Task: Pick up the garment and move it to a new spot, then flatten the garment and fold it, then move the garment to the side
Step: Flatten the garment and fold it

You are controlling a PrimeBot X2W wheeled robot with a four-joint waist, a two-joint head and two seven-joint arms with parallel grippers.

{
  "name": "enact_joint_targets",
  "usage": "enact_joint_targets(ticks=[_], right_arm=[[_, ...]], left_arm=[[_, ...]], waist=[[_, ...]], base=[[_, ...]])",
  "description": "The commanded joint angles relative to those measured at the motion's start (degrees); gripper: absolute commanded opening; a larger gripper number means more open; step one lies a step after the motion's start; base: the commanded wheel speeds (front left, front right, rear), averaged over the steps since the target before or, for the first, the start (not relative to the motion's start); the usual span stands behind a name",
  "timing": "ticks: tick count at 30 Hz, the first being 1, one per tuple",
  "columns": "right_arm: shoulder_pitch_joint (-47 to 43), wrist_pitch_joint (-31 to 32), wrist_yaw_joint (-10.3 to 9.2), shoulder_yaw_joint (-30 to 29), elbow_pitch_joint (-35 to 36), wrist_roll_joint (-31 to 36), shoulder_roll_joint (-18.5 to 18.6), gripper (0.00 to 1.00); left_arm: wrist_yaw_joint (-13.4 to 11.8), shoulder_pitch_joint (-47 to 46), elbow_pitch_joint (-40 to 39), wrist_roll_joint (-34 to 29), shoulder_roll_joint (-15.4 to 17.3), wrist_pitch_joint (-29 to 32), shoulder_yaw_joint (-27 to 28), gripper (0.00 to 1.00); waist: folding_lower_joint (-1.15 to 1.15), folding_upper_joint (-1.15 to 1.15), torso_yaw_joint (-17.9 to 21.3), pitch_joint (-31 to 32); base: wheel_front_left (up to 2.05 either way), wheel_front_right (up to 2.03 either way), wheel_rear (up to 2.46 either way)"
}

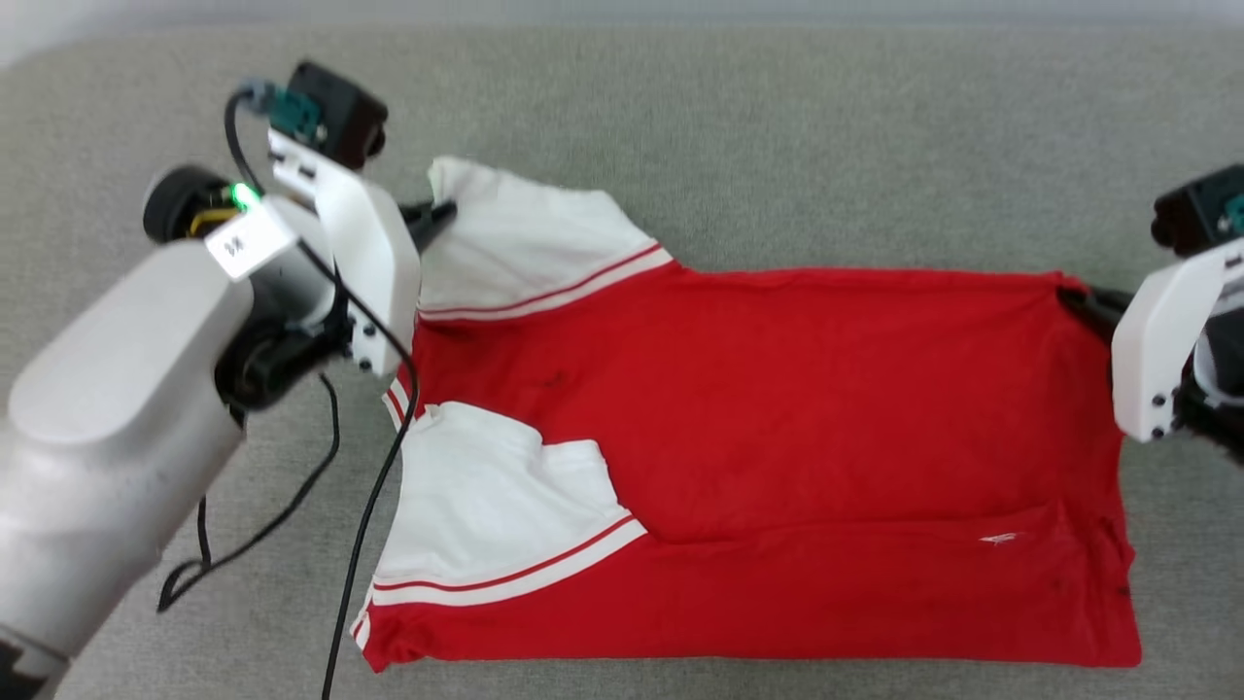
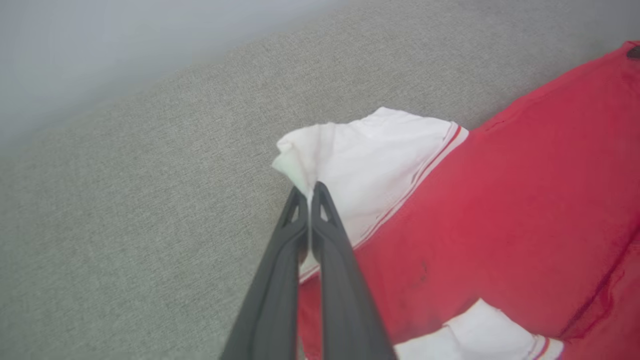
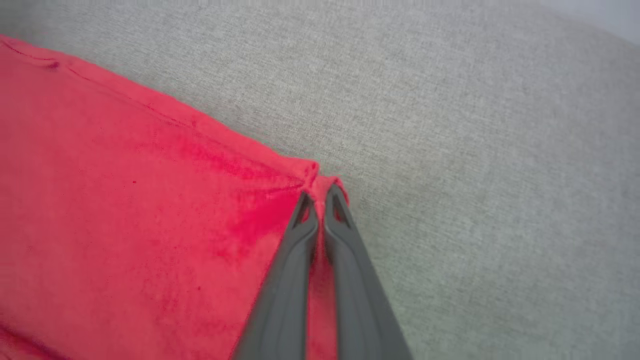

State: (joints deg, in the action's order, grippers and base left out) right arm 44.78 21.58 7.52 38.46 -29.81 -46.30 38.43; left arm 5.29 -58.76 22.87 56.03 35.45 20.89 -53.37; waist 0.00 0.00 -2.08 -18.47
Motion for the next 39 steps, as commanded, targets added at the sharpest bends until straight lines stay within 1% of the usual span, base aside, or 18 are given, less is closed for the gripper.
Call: enact_joint_targets(ticks=[1, 6, 7, 10, 11, 19, 24, 27, 31, 38, 39], right_arm=[[-1.3, -1.0, -0.07, 0.3, 0.2, -0.2, 0.2, 0.0], [-5.5, -5.1, -0.07, 0.6, 1.3, -1.2, 0.6, 0.0], [-8.4, -6.6, -0.07, 0.7, 2.3, -1.6, 1.2, 0.0], [-11.7, -8.1, -0.07, 0.3, 3.3, -1.7, 1.7, 0.0], [-15.2, -9.1, -0.07, -0.4, 4.7, -1.7, 2.3, 0.0], [-25.0, -10.1, -0.07, -3.8, 8.5, -0.8, 3.0, 0.0], [-30.6, -9.6, -0.07, -6.8, 10.9, 0.1, 2.2, 0.0], [-33.9, -8.8, -0.07, -8.6, 11.9, 0.6, 1.5, 0.0], [-37.2, -7.7, -0.07, -10.8, 12.2, 1.3, 0.0, 0.0], [-39.7, -7.4, -0.07, -12.6, 9.8, 3.2, -3.2, 0.0], [-39.8, -7.8, -0.07, -12.9, 9.6, 3.3, -3.7, 0.23]], left_arm=[[-0.5, 1.2, -0.5, 0.1, 0.2, -0.6, 0.0, 0.0], [-2.5, 6.7, -3.4, 1.4, 1.6, -2.5, 0.0, 0.0], [-3.9, 10.2, -5.5, 2.1, 2.5, -3.3, -0.3, 0.0], [-5.4, 13.9, -7.8, 2.9, 3.8, -4.1, -0.3, 0.0], [-7.2, 17.7, -10.4, 3.9, 5.1, -5.1, -0.3, 0.0], [-11.6, 28.2, -16.1, 6.6, 7.8, -7.9, -0.8, 0.0], [-13.6, 33.3, -18.1, 8.5, 9.1, -9.5, -0.7, 0.0], [-14.4, 35.9, -18.4, 9.3, 9.6, -10.2, -1.0, 0.0], [-14.5, 38.1, -17.7, 10.5, 9.5, -11.1, -0.9, 0.0], [-13.8, 39.1, -14.1, 11.0, 7.4, -12.2, -1.4, 0.0], [-13.9, 39.0, -13.5, 10.7, 7.2, -12.7, -1.3, 0.0]], waist=[[0.0, 0.0, 0.1, 1.7], [0.0, 0.0, -0.1, 5.1], [0.0, 0.0, -0.2, 7.1], [0.0, 0.0, -0.4, 9.0], [0.0, 0.0, -0.6, 10.7], [0.0, 0.0, -1.2, 14.3], [0.0, 0.0, -1.2, 15.1], [0.0, 0.0, -1.2, 15.0], [0.0, 0.0, -1.1, 14.3], [0.0, 0.0, -0.9, 12.8], [0.0, 0.0, -0.9, 12.8]], base=[[0.0, 0.0, 0.0], [0.0, 0.0, 0.0], [0.0, 0.0, 0.0], [0.0, 0.0, 0.0], [0.0, 0.0, 0.0], [0.0, 0.0, 0.0], [0.0, 0.0, 0.0], [0.0, 0.0, 0.0], [0.0, 0.0, 0.0], [0.0, 0.0, 0.0], [0.0, 0.0, 0.0]])
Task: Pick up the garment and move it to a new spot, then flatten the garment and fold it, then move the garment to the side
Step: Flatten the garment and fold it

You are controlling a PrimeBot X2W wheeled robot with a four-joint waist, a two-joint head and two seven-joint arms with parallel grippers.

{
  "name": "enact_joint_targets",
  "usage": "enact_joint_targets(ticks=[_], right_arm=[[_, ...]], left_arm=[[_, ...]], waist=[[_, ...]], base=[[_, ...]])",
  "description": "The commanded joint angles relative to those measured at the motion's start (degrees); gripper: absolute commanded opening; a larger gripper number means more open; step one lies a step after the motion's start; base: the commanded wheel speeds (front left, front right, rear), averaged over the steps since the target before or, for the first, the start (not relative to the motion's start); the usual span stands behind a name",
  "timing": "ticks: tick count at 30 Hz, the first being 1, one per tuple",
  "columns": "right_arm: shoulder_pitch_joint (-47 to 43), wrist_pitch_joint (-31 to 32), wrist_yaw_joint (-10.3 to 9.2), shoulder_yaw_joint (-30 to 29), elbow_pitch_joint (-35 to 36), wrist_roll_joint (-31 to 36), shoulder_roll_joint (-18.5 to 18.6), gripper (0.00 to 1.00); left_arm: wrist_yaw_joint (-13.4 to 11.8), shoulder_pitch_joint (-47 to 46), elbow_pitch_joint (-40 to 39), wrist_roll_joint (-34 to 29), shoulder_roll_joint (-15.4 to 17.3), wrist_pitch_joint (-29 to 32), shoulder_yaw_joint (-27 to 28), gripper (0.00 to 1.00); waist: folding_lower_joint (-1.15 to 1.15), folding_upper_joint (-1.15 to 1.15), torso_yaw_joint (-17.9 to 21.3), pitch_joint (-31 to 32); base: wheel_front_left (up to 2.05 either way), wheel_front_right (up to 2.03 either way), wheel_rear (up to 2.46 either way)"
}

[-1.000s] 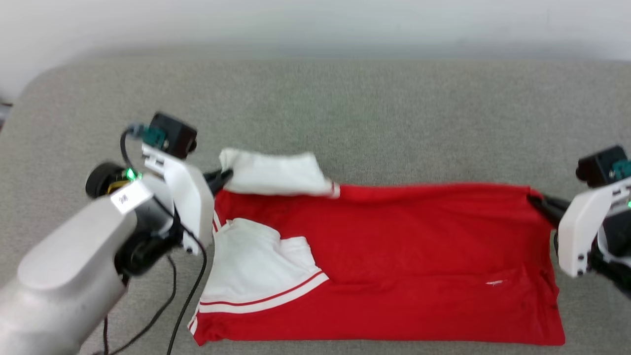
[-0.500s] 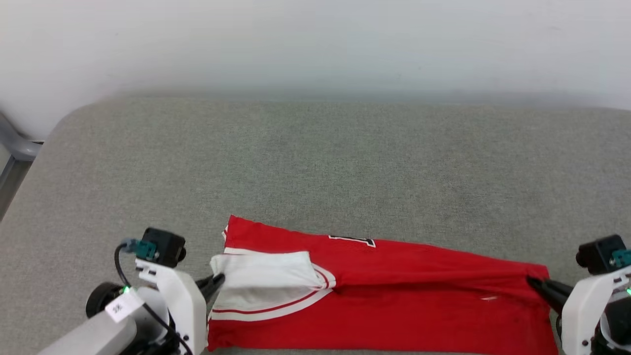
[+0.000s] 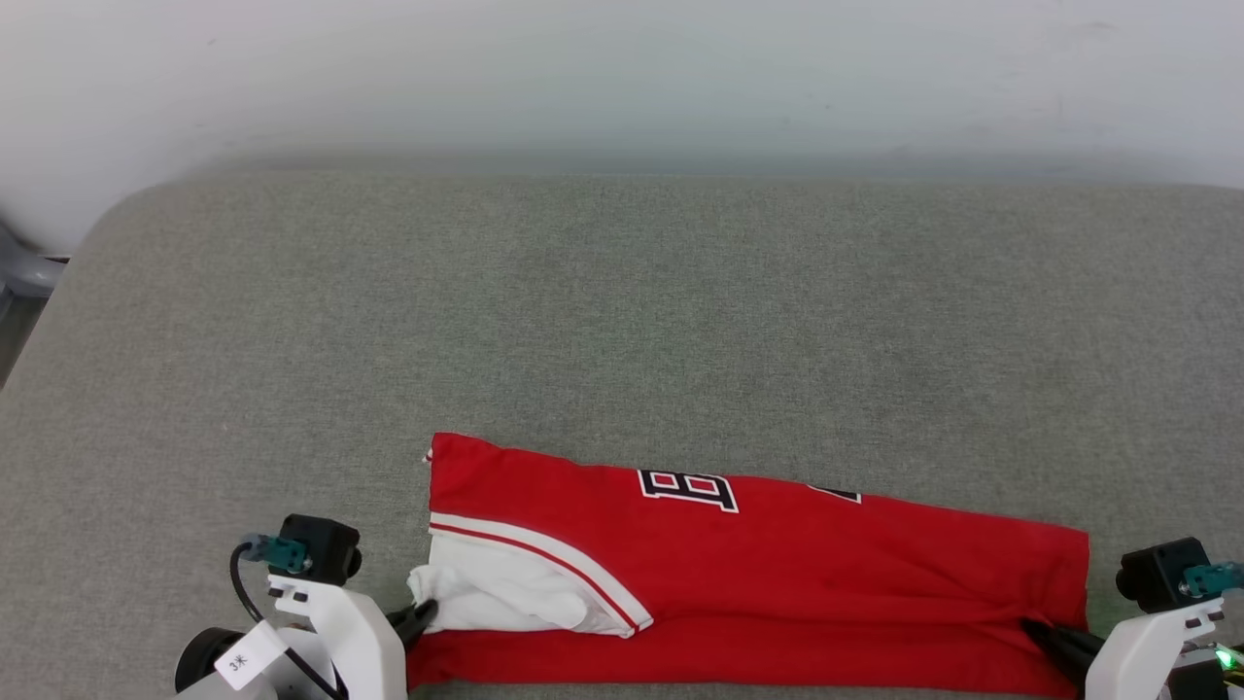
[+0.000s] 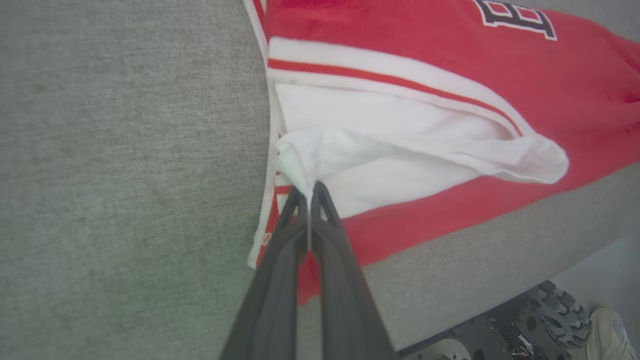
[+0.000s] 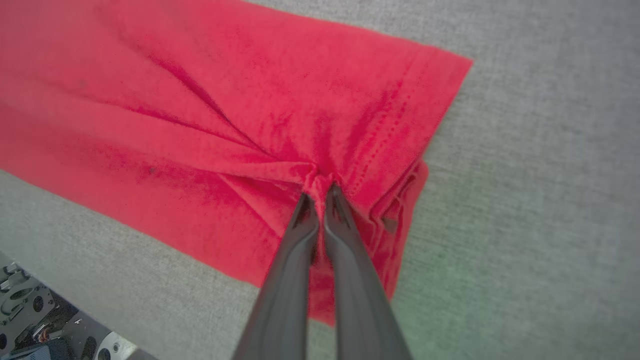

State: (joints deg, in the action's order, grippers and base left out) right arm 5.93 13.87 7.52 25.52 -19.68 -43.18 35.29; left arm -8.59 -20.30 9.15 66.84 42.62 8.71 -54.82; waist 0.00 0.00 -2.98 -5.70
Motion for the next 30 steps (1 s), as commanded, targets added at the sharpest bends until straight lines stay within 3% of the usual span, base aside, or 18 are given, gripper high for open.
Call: enact_joint_targets(ticks=[1, 2, 3, 10, 18, 23, 30], right_arm=[[-1.0, -0.4, -0.07, -0.3, -0.4, 0.2, -1.1, 0.52], [-1.0, -1.0, -0.07, -0.8, -0.1, 0.3, -1.2, 1.0], [-1.0, -1.5, -0.07, -1.4, 0.3, 0.7, -1.2, 1.0], [-2.6, -2.0, -0.06, -4.7, 6.3, -0.4, 0.2, 1.0], [-4.8, 3.2, -0.06, -12.1, 14.4, -3.2, 5.1, 1.0], [-5.4, 11.2, -0.06, -14.9, 13.9, -7.7, 7.3, 1.0], [-3.5, 20.2, -0.05, -15.6, 9.9, -12.5, 7.2, 1.0]], left_arm=[[-0.3, 0.5, 0.6, -0.2, -0.3, -1.2, 0.6, 0.0], [-0.4, 0.7, 0.9, -0.2, -0.7, -2.0, 0.8, 0.53], [-0.6, 0.9, 1.2, -0.5, -0.8, -2.9, 1.0, 1.0], [-3.2, 2.3, 0.2, -2.4, -0.6, -9.2, 2.8, 1.0], [-8.9, 4.2, -3.4, -6.4, -0.4, -18.5, 5.2, 1.0], [-11.6, 4.5, -4.6, -9.3, -1.2, -22.1, 6.8, 1.0], [-14.7, 5.5, -4.8, -14.2, -3.5, -23.9, 11.2, 1.0]], waist=[[0.0, 0.0, 0.1, 0.0], [0.0, 0.0, 0.2, 0.1], [0.0, 0.0, 0.2, 0.3], [0.0, 0.0, 0.4, 2.1], [0.0, 0.0, -0.2, 3.0], [0.0, 0.0, -1.0, 2.6], [0.0, 0.0, -2.0, 1.3]], base=[[0.0, 0.0, 0.0], [0.0, 0.0, 0.0], [0.0, 0.0, 0.0], [0.0, 0.0, 0.0], [0.0, 0.0, 0.0], [0.0, 0.0, 0.0], [0.0, 0.0, 0.0]])
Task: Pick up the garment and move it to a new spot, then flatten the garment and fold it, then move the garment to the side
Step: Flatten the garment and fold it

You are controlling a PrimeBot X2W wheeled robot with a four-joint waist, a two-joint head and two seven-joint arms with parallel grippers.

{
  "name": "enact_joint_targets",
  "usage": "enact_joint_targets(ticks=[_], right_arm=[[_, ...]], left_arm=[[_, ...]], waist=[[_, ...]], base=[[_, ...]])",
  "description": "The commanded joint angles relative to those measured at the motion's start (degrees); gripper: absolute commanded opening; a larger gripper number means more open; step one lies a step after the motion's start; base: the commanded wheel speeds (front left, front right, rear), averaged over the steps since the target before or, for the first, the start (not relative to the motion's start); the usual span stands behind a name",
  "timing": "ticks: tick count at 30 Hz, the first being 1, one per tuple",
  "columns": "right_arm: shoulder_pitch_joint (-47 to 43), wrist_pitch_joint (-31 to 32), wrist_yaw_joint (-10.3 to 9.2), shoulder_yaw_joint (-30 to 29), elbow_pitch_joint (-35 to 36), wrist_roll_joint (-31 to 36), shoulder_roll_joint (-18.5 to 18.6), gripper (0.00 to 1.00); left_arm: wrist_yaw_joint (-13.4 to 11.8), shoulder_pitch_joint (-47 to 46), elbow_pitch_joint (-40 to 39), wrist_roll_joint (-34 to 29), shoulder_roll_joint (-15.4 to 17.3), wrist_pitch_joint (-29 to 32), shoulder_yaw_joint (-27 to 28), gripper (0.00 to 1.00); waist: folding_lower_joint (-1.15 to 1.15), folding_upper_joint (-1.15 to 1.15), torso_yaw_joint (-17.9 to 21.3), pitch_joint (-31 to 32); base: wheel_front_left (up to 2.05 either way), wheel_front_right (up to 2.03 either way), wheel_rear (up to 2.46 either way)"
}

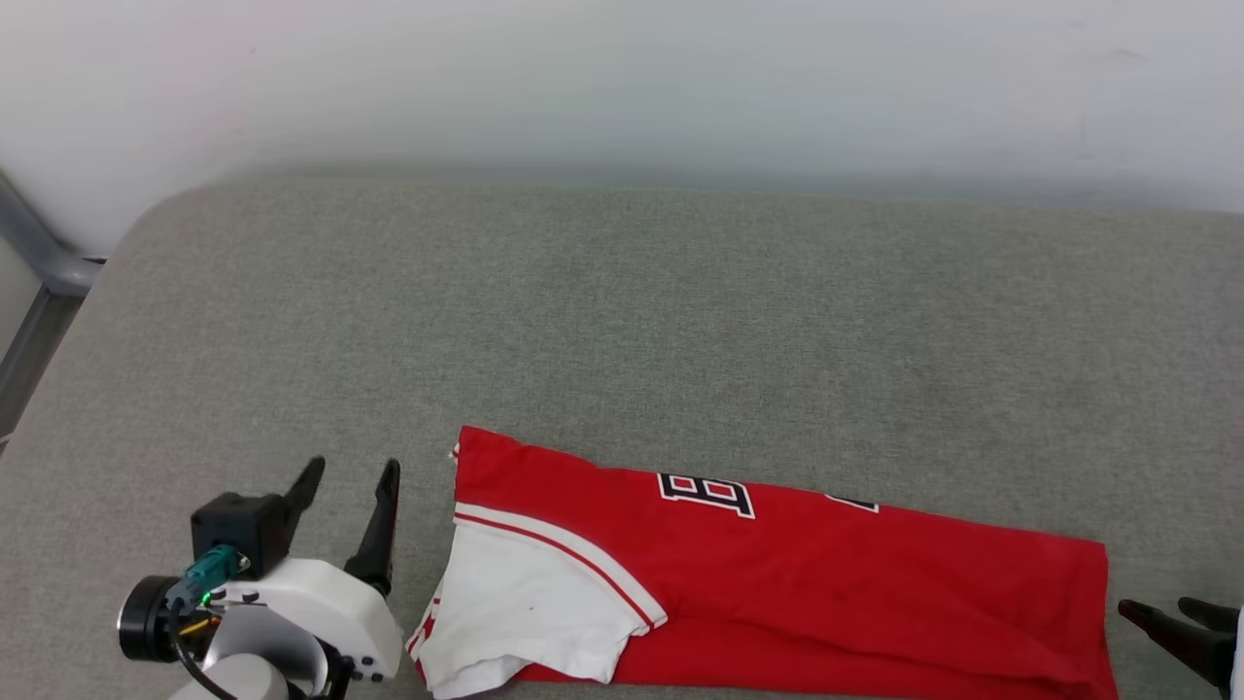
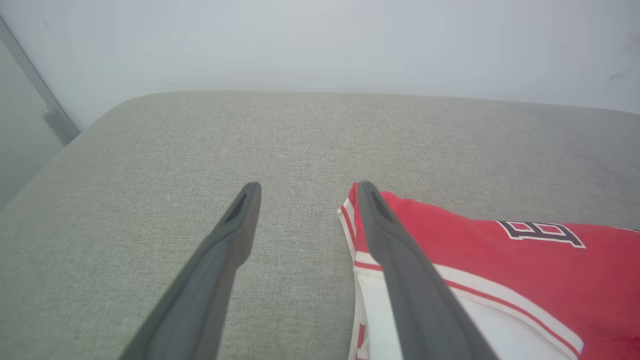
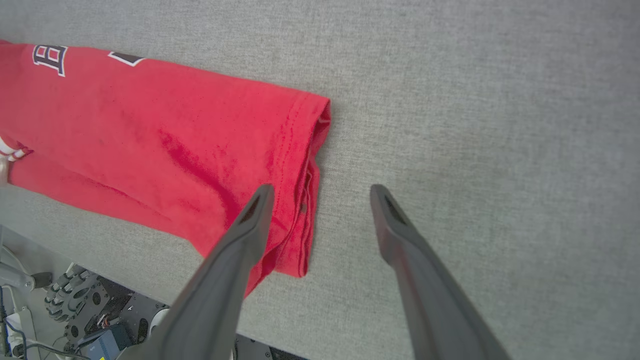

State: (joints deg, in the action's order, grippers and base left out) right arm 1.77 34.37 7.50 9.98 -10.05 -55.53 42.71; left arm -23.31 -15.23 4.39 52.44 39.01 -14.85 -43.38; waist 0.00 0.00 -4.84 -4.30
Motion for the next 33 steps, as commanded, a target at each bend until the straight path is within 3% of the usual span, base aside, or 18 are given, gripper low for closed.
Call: enact_joint_targets(ticks=[1, 7, 16, 24, 33], right_arm=[[1.0, 0.2, -0.03, 0.1, -0.4, -0.5, -0.5, 1.0], [2.3, 1.0, -0.03, 1.7, -4.4, 0.0, -2.0, 1.0], [3.2, -1.6, -0.03, 7.0, -8.5, -0.2, -4.9, 1.0], [4.9, -5.3, 0.08, 13.3, -9.7, -2.2, -7.3, 1.0], [7.2, -12.0, 0.1, 19.1, -12.7, -2.1, -7.7, 1.0]], left_arm=[[-0.4, 0.6, -0.4, -1.0, -0.4, -0.4, 1.0, 1.0], [-0.6, 3.9, -2.0, -9.0, -4.8, -0.4, 8.7, 1.0], [1.6, 9.6, -3.1, -20.1, -12.5, -0.5, 18.1, 1.0], [6.0, 13.8, -3.6, -28.7, -19.7, -0.5, 24.8, 1.0], [11.2, 16.4, -1.7, -36.0, -25.2, -0.5, 30.9, 1.0]], waist=[[0.0, 0.0, -0.3, -0.4], [0.0, 0.0, -2.0, -1.6], [0.0, 0.0, -3.3, -2.7], [0.0, 0.0, -3.6, -2.6], [0.0, 0.0, -3.9, -1.4]], base=[[0.0, 0.0, 0.0], [0.0, 0.0, 0.0], [0.0, 0.0, 0.0], [0.0, 0.0, 0.0], [0.0, 0.0, 0.0]])
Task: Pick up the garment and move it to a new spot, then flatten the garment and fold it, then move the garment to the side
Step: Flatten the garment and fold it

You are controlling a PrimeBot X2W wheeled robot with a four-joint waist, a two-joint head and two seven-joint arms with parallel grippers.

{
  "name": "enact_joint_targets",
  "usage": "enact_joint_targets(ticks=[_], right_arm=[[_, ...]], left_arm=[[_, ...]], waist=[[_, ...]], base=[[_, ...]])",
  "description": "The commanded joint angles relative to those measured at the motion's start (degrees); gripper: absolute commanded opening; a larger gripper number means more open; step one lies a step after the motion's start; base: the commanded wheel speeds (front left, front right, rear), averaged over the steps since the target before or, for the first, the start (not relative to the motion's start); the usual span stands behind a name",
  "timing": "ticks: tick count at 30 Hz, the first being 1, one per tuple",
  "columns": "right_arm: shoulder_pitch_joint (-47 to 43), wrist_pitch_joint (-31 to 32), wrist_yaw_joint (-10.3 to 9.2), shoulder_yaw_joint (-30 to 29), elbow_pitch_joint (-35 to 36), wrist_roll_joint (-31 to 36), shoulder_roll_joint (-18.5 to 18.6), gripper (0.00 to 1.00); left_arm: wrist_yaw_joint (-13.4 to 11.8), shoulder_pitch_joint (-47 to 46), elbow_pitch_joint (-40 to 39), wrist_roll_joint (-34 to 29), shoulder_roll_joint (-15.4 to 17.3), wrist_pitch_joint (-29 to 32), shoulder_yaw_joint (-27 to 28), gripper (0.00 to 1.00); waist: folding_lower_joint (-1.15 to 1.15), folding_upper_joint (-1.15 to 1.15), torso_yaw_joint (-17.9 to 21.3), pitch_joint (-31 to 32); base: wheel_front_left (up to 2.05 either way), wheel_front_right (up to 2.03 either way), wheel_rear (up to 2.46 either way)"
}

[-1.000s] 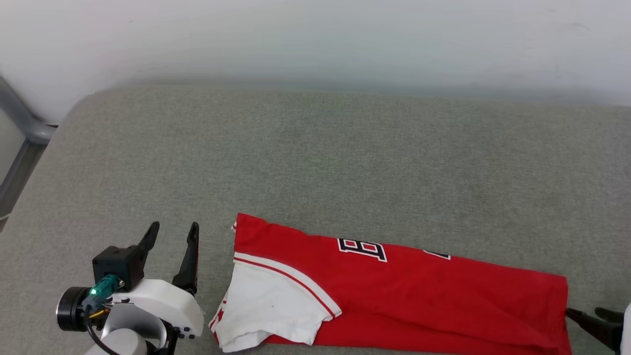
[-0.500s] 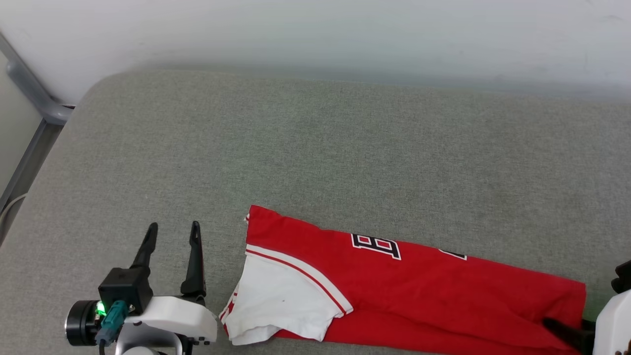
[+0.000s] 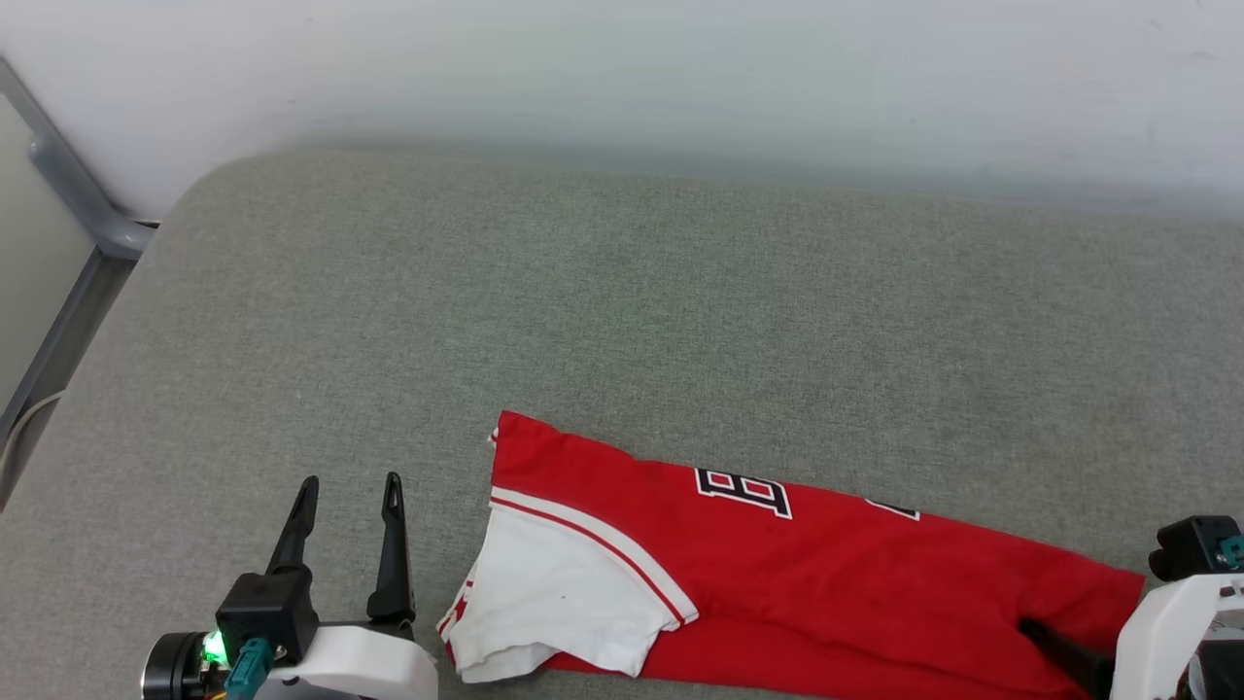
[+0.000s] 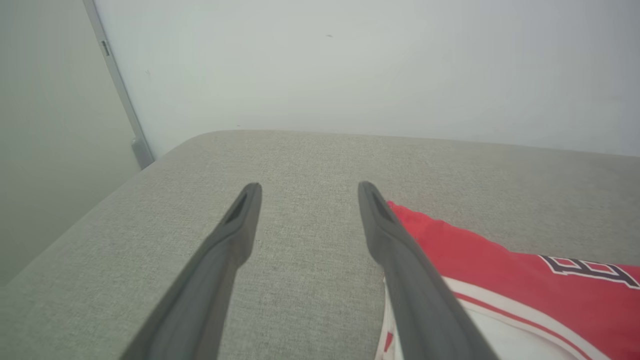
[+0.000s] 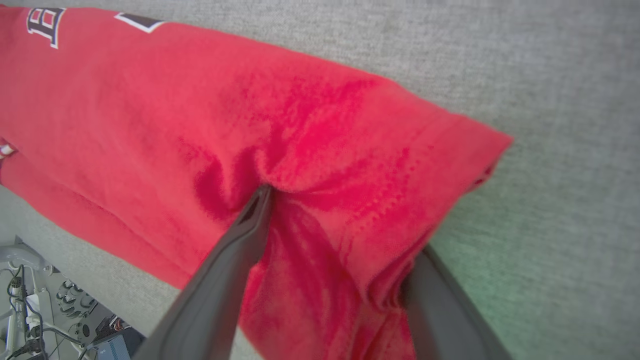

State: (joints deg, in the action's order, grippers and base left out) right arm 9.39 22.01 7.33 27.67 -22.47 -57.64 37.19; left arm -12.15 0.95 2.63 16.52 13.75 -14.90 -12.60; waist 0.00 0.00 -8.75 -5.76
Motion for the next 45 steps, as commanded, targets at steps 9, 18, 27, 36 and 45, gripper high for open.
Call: enact_joint_targets(ticks=[9, 18, 27, 36, 45], right_arm=[[0.9, -4.6, 0.08, 2.4, -5.0, -1.4, 2.2, 0.0], [1.4, -6.6, 0.09, 0.9, -9.1, -3.4, 7.8, 0.0], [-0.1, -5.9, 0.12, 1.0, -5.9, -5.1, 11.6, 0.0], [-2.0, -3.6, 0.13, -0.9, 8.8, -7.4, 11.2, 0.0], [2.0, 2.2, 0.13, 0.8, 16.9, -1.8, 5.0, 0.0]], left_arm=[[4.1, 1.7, 1.5, -5.9, -3.7, -0.4, 3.7, 1.0], [6.0, 2.3, 2.6, -9.6, -6.0, -0.4, 6.1, 1.0], [7.4, 3.4, 3.1, -11.4, -7.1, -0.4, 7.8, 1.0], [8.3, 3.6, 3.6, -12.5, -7.9, -0.4, 8.9, 1.0], [9.1, 2.6, 4.0, -13.1, -8.7, -0.4, 8.7, 1.0]], waist=[[0.0, 0.0, 0.2, 1.1], [0.0, 0.0, 0.4, 2.4], [0.0, 0.0, 0.9, 3.5], [0.0, 0.0, 1.3, 3.8], [0.0, 0.0, 0.8, 3.1]], base=[[0.0, 0.0, 0.0], [0.0, 0.0, 0.0], [0.0, 0.0, 0.0], [0.0, 0.0, 0.0], [0.0, 0.0, 0.0]])
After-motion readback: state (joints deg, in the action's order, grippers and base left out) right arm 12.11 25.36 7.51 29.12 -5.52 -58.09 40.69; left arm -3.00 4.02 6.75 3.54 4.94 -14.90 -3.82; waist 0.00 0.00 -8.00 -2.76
